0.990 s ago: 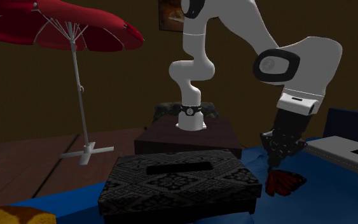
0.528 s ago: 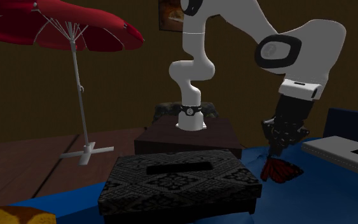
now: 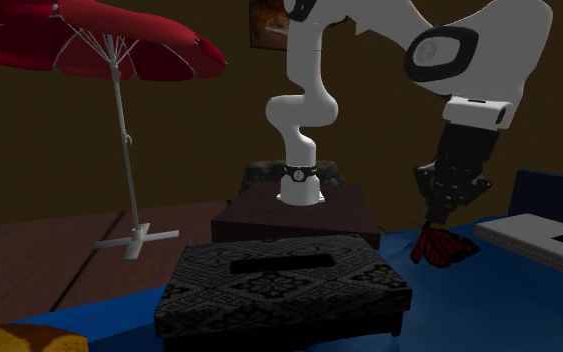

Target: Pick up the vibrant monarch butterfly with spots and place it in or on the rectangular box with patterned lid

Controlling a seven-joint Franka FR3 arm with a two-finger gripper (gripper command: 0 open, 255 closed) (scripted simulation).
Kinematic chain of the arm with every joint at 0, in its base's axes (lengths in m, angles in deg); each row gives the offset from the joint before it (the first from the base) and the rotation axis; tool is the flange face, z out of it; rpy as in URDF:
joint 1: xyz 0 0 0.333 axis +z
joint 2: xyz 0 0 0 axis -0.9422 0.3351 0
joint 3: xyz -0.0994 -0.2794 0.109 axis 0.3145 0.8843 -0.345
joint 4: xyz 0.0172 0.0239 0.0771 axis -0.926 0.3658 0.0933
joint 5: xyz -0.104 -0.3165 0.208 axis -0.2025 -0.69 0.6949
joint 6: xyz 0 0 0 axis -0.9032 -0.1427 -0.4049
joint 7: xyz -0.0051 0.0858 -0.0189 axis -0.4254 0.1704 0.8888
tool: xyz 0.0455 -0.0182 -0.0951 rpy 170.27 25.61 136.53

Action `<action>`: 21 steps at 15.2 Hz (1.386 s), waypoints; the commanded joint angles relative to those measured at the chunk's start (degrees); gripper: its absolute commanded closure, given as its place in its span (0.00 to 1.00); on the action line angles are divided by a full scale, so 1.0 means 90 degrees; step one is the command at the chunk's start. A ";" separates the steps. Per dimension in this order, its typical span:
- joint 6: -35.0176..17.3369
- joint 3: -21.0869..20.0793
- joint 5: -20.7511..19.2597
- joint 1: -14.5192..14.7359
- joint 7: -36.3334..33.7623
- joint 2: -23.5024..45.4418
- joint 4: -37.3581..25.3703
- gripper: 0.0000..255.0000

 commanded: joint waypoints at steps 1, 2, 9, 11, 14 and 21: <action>0.0132 -0.0036 0.0103 -0.0025 0.0078 -0.0140 -0.0017 1.00; 0.0201 -0.0050 0.0149 -0.0035 0.0116 -0.0200 -0.0038 1.00; -0.0300 0.0261 0.0310 -0.0644 0.1036 -0.0826 0.0853 1.00; -0.0455 0.0393 0.0331 -0.0833 0.1346 -0.0983 0.1093 1.00; -0.0674 0.0613 0.0332 -0.1108 0.1810 -0.1171 0.1398 1.00; -0.1132 0.1194 0.0204 -0.1744 0.2871 -0.1378 0.1847 1.00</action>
